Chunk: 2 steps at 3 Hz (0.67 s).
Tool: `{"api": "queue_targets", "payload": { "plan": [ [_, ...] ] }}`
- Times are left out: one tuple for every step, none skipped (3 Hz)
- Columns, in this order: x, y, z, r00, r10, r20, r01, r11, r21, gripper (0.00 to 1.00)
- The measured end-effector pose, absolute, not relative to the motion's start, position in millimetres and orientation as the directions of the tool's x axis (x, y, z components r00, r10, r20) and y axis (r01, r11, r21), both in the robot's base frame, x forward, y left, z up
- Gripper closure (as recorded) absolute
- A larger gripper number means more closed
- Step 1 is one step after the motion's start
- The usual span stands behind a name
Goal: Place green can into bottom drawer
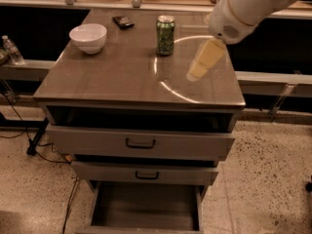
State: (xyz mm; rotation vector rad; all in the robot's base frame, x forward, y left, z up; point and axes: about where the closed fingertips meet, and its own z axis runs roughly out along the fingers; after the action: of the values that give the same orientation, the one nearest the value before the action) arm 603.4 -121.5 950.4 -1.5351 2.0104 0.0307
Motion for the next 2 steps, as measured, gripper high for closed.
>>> {"api": "queue_targets", "payload": {
  "plan": [
    [656.0,-78.1,947.3,-0.124,-0.839,-0.531,-0.862,0.356,-0.362,0.00],
    [661.1,-77.0,944.7,-0.123,-0.831,-0.543,-0.861,0.361,-0.358,0.00]
  ]
}}
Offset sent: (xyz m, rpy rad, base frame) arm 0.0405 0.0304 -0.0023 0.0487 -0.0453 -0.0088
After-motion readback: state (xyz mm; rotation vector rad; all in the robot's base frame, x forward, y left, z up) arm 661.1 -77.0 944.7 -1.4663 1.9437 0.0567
